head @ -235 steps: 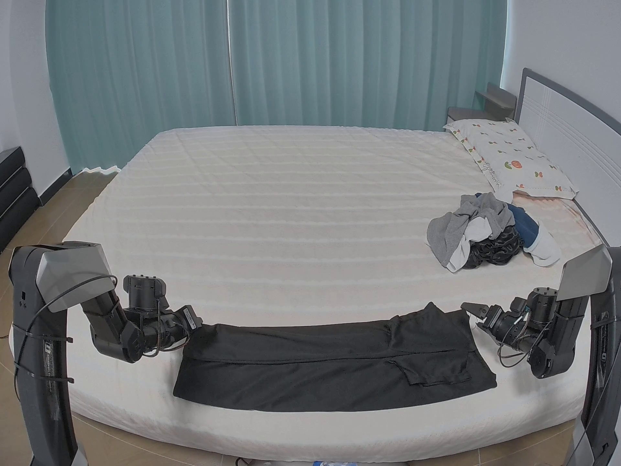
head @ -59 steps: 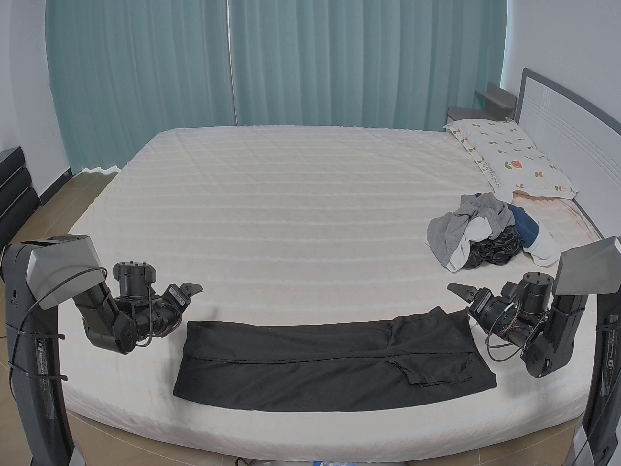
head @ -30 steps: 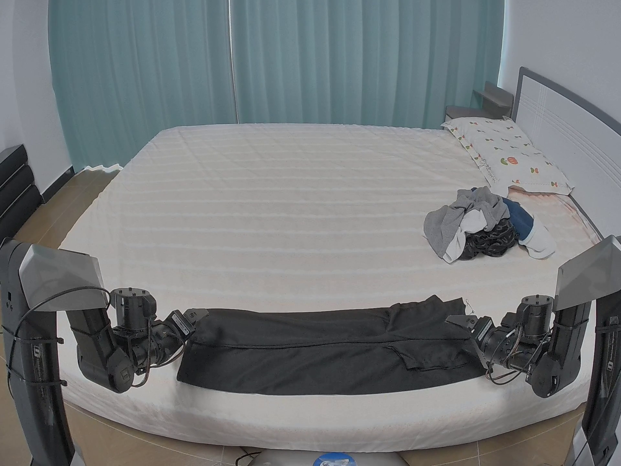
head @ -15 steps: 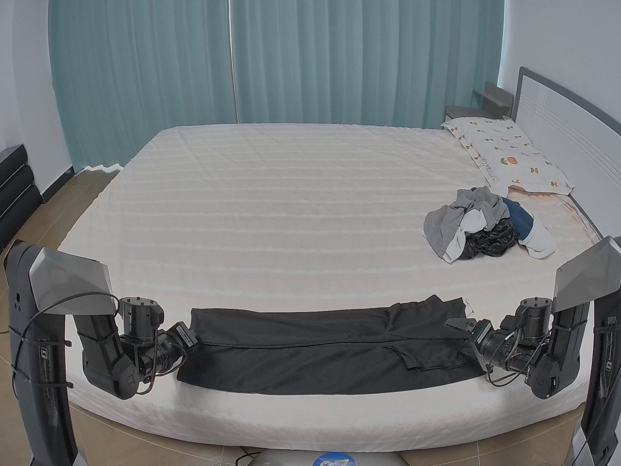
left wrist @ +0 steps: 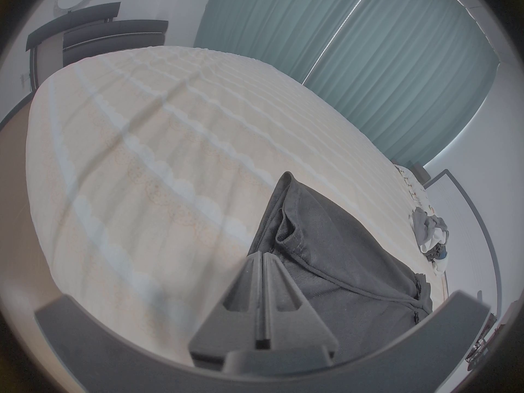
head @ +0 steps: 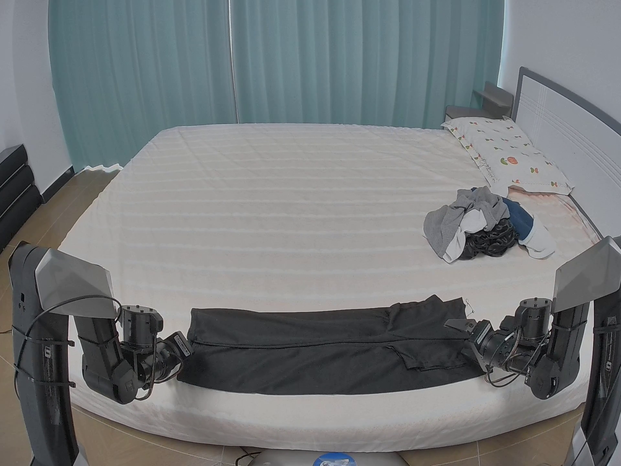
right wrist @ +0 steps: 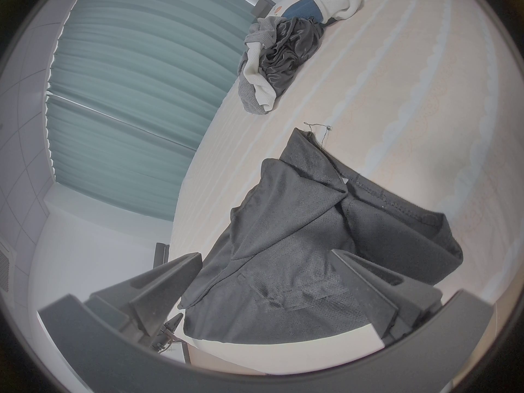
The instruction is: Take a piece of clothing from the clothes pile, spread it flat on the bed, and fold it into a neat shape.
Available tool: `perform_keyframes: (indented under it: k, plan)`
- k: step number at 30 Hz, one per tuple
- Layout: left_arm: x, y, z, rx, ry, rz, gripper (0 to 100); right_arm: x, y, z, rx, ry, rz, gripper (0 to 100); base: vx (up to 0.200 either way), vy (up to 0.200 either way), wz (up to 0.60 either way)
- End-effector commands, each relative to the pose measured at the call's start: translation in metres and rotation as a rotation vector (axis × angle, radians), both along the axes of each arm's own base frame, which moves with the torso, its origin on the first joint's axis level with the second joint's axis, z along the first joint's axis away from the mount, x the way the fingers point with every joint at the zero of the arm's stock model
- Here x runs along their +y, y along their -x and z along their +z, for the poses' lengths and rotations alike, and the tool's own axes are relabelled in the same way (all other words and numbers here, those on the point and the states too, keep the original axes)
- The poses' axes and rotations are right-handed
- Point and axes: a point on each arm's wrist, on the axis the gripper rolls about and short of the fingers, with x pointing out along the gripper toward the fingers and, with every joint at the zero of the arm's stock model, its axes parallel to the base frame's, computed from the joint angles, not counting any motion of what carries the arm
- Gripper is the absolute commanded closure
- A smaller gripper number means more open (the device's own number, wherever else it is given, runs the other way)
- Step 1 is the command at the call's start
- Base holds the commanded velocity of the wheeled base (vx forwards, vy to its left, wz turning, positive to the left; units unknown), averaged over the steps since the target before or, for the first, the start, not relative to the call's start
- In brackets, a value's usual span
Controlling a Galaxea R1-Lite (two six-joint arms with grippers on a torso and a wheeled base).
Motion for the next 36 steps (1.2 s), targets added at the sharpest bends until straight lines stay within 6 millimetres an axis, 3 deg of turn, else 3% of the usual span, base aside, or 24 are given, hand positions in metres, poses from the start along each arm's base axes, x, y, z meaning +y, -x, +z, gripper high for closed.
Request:
perform_keyframes:
  k: [1, 4, 5, 8, 16, 22, 23, 36]
  plan:
    - [0.001, -0.002, 0.001, -0.008, 0.008, 0.009, 100, 0.001, 0.0, 0.0, -0.01, 0.001, 0.004, 0, 0.0, 0.0, 0.0]
    - [0.005, -0.004, 0.01, -0.04, 0.017, 0.028, 100, 0.001, 0.0, 0.0, -0.009, -0.001, 0.003, 0, 0.0, 0.0, 0.0]
    - [0.005, -0.004, 0.01, -0.04, 0.017, 0.028, 0, 0.001, 0.0, 0.0, -0.009, -0.001, 0.003, 0, 0.0, 0.0, 0.0]
    - [0.008, -0.003, 0.023, -0.071, 0.055, 0.045, 0, 0.001, 0.0, 0.0, -0.008, 0.001, 0.005, 0, 0.0, 0.0, 0.0]
    - [-0.007, -0.01, 0.019, -0.077, 0.108, 0.018, 0, 0.001, -0.001, 0.0, -0.012, 0.002, 0.006, 0, 0.0, 0.0, 0.0]
    - [-0.021, -0.021, -0.004, -0.062, 0.062, -0.041, 0, 0.002, -0.001, 0.0, -0.01, 0.003, 0.006, 0, 0.0, 0.0, 0.0]
    - [-0.021, -0.021, -0.006, -0.059, 0.049, -0.048, 100, 0.002, -0.001, 0.0, -0.012, 0.002, 0.006, 0, 0.0, 0.0, 0.0]
    - [-0.009, -0.012, -0.01, -0.022, -0.008, 0.021, 100, 0.002, 0.0, -0.001, -0.006, 0.002, 0.009, 0, 0.0, 0.0, 0.0]
